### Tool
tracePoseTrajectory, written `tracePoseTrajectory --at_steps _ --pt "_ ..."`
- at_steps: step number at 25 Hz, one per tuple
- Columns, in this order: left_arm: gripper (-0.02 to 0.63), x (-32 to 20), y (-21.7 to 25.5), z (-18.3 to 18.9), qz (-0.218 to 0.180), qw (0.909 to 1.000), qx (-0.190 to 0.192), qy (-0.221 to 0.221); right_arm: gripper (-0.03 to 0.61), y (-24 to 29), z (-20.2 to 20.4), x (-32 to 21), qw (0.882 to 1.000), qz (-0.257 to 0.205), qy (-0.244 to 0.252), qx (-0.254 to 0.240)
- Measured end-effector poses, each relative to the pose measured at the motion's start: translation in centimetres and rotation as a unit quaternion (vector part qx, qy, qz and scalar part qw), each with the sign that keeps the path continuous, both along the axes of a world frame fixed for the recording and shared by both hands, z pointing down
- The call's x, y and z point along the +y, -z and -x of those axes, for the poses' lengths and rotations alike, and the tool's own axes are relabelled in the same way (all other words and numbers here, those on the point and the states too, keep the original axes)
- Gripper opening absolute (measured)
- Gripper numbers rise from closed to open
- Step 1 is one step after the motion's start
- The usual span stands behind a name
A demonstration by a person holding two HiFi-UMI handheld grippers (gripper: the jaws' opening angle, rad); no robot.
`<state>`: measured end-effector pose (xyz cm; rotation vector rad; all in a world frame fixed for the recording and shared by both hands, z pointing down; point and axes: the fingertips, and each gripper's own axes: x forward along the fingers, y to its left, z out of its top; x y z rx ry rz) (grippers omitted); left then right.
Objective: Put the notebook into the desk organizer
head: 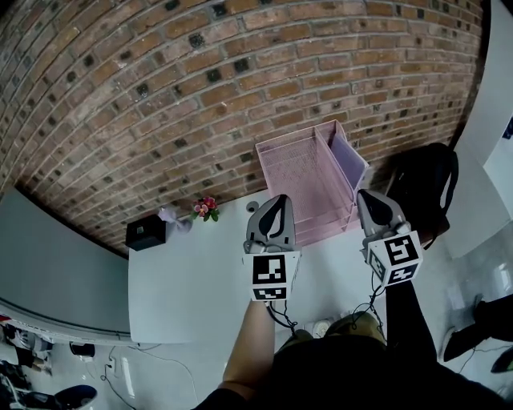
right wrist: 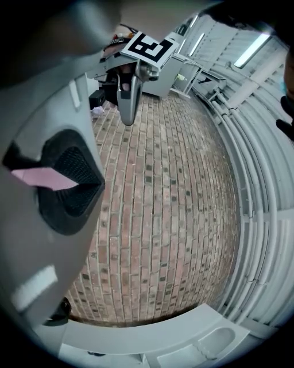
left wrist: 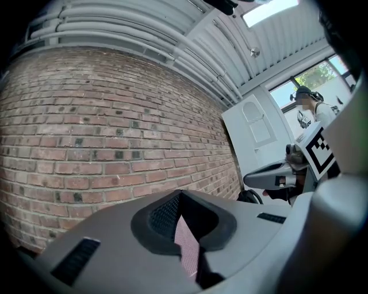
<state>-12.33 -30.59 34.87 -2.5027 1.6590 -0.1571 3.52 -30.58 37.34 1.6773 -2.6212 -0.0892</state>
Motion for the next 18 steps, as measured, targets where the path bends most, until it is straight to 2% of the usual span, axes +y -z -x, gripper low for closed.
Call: tracePoseTrajectory --at_steps 5,10,18 --pt "0.005 -0.2 0.1 -0.1 -0.003 1.0000 0.003 -0.003 -0.002 0.2 0.2 -0.4 1.000 0.000 -0.001 0.006" --pt "0.005 -0.5 0.6 -0.2 -0.007 0.9999 0.006 -0.007 -0.002 0.6 0.5 -0.9 0.999 -0.008 -0.005 0.034" --pt "0.005 -1.0 0.9 -0.6 -0.012 0.9999 0.008 -0.009 -0.002 0.7 0.1 -1.7 1.000 -0.004 -0.006 0.016"
